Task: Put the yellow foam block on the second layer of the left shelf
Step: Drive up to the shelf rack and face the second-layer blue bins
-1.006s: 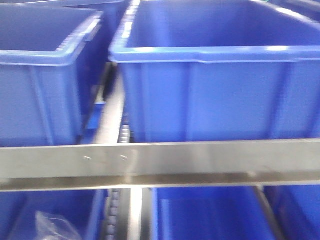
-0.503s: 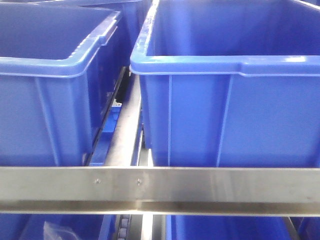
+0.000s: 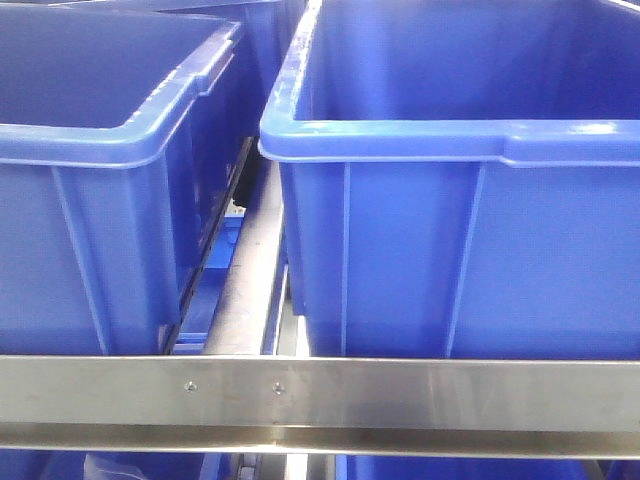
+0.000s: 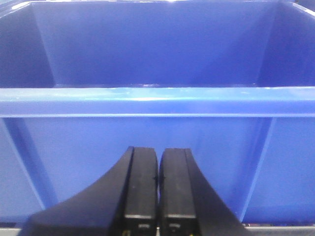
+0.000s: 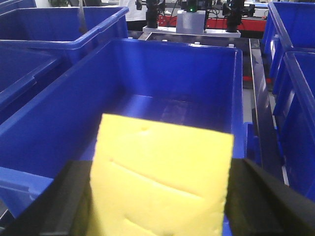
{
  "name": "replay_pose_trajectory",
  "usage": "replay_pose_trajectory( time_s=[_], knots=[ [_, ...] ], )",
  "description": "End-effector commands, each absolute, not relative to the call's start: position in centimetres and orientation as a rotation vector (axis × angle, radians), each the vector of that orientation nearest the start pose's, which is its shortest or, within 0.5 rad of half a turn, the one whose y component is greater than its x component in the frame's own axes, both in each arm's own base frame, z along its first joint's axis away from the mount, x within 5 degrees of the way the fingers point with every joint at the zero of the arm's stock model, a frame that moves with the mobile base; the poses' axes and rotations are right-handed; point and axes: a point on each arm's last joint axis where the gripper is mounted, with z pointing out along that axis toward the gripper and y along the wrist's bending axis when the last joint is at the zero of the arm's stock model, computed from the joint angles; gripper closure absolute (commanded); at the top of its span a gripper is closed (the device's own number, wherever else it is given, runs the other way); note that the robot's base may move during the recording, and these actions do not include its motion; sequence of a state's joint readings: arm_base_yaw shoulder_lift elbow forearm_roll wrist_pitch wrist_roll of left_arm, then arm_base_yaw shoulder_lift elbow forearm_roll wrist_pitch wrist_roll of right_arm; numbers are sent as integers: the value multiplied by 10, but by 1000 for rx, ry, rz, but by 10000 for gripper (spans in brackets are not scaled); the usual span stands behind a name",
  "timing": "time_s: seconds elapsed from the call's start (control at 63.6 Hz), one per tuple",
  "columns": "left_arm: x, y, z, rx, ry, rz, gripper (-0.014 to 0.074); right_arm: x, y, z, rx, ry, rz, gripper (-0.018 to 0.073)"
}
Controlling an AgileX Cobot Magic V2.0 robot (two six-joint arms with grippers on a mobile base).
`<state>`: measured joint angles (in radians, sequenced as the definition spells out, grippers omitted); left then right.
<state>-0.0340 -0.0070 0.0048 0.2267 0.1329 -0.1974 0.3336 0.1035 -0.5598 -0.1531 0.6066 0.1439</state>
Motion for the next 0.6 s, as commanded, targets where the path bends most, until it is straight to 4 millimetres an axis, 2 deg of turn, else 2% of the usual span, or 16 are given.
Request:
replay_pose_trajectory(
  time_s=[0.0, 0.582],
  knots=[
    [57, -1, 200, 41, 1543, -8, 460, 18, -2, 350, -188, 1521, 191, 208],
    [57, -1, 200, 41, 1543, -8, 460, 18, -2, 350, -188, 1520, 191, 208]
  ],
)
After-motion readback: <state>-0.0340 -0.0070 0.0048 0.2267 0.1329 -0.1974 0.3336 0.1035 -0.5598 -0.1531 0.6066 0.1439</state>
